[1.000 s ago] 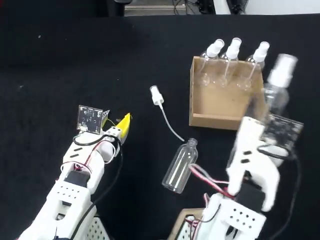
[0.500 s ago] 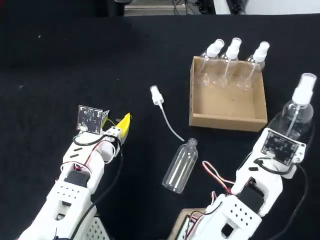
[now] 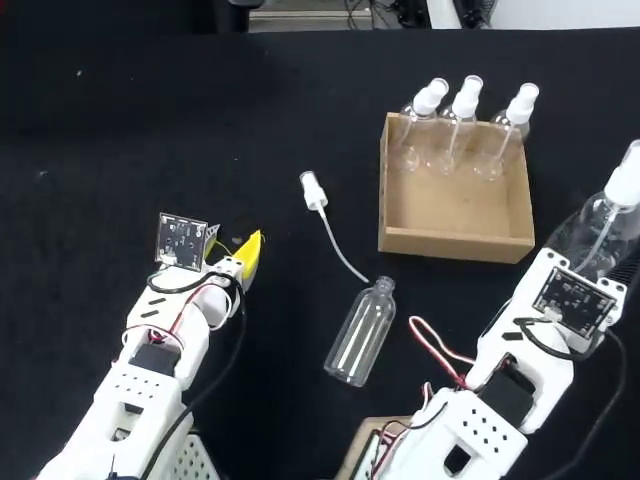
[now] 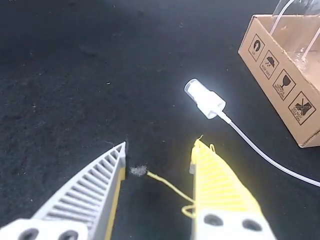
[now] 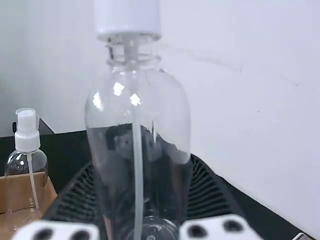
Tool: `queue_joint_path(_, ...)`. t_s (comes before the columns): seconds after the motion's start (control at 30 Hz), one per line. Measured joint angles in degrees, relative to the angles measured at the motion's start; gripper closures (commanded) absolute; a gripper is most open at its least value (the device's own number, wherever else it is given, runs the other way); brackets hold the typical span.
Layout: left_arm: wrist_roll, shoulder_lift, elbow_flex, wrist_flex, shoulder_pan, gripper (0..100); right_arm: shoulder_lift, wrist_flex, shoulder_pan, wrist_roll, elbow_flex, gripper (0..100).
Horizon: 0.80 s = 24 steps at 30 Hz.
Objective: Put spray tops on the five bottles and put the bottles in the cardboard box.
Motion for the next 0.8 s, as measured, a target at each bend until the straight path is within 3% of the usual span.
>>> queue_joint_path(0.3,0.0,0.0,0.0,0.0,0.0,79,1.41,0.0,0.0,0.0,-8.0,98.5)
queue_joint_path(0.5,0.0,0.0,0.0,0.0,0.0,79,16.09,-1.23,2.2,0.0,-18.73,98.7)
queue_joint_path(0.63,0.0,0.0,0.0,0.0,0.0,79,30.15,-9.85,3.08,0.0,-20.92,98.7)
queue_joint_path(0.8,0.0,0.0,0.0,0.0,0.0,79,48.09,-27.78,3.16,0.0,-21.01,98.7)
